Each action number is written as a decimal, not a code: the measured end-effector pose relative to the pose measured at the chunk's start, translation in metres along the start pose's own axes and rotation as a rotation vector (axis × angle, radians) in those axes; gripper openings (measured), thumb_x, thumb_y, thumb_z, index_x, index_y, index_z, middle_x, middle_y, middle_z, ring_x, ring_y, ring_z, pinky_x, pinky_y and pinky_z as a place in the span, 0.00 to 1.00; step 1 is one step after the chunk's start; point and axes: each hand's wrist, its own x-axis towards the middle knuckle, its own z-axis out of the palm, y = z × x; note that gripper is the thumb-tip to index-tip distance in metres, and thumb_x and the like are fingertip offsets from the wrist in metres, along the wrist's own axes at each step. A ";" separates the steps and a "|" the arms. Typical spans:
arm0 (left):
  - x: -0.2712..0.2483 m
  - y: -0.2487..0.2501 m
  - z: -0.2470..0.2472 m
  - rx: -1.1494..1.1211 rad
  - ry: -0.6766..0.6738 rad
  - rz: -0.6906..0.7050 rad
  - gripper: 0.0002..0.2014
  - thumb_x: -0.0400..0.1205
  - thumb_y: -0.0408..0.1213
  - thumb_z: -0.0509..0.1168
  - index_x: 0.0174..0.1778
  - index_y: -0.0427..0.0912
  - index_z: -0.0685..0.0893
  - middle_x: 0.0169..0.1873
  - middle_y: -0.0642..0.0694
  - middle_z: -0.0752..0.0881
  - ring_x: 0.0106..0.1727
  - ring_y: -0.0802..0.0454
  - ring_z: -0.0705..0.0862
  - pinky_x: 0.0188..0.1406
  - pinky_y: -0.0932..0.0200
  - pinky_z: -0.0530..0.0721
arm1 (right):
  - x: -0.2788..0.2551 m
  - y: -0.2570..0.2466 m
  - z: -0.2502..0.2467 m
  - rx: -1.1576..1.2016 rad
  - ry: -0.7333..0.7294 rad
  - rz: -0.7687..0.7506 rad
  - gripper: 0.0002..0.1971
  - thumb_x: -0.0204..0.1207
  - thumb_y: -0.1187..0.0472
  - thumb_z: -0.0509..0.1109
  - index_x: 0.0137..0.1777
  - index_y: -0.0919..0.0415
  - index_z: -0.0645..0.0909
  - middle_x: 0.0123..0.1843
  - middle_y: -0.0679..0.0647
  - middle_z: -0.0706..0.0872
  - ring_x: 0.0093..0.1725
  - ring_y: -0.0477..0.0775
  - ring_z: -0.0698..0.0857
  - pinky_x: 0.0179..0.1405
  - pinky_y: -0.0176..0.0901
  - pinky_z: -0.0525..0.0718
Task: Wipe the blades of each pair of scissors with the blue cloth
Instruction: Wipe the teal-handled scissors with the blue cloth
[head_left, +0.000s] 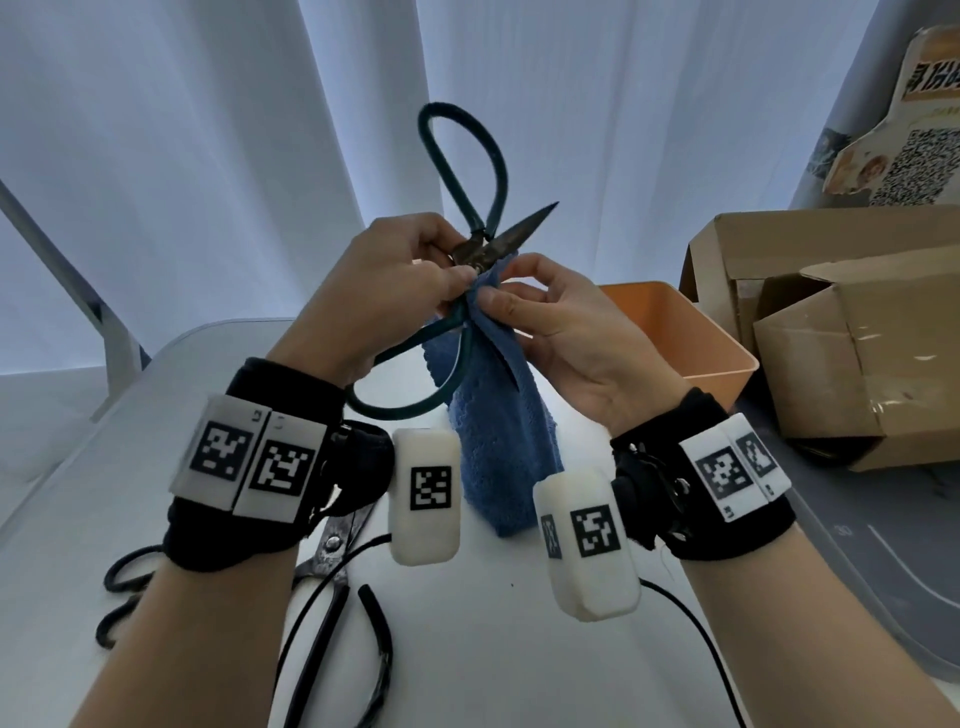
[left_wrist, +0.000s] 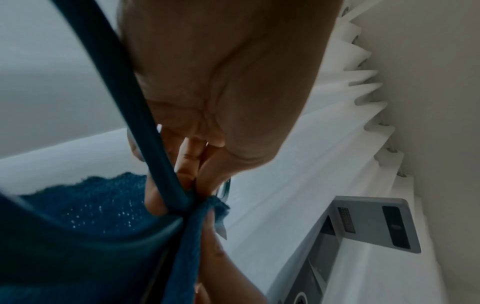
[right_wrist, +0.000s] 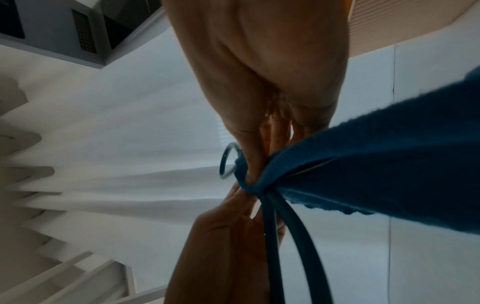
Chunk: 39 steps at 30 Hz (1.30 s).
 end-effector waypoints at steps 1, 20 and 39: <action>0.000 0.000 0.002 0.009 -0.002 0.003 0.05 0.83 0.30 0.68 0.48 0.43 0.87 0.33 0.51 0.84 0.32 0.57 0.83 0.35 0.72 0.80 | 0.000 0.000 0.001 -0.022 0.012 0.000 0.12 0.76 0.73 0.74 0.57 0.66 0.78 0.48 0.63 0.89 0.44 0.57 0.91 0.45 0.42 0.90; 0.002 0.000 0.005 -0.045 0.071 -0.023 0.06 0.81 0.30 0.69 0.49 0.43 0.89 0.31 0.51 0.83 0.32 0.57 0.81 0.25 0.77 0.73 | -0.001 -0.010 -0.001 -0.239 0.007 -0.056 0.17 0.75 0.80 0.72 0.42 0.60 0.70 0.31 0.52 0.83 0.35 0.50 0.86 0.41 0.37 0.87; 0.004 -0.003 -0.008 -0.101 0.151 -0.071 0.06 0.82 0.30 0.69 0.51 0.41 0.89 0.23 0.59 0.85 0.29 0.62 0.83 0.25 0.78 0.73 | -0.003 -0.012 -0.009 -0.396 -0.106 0.018 0.15 0.75 0.75 0.74 0.43 0.58 0.72 0.31 0.52 0.82 0.38 0.51 0.84 0.52 0.45 0.85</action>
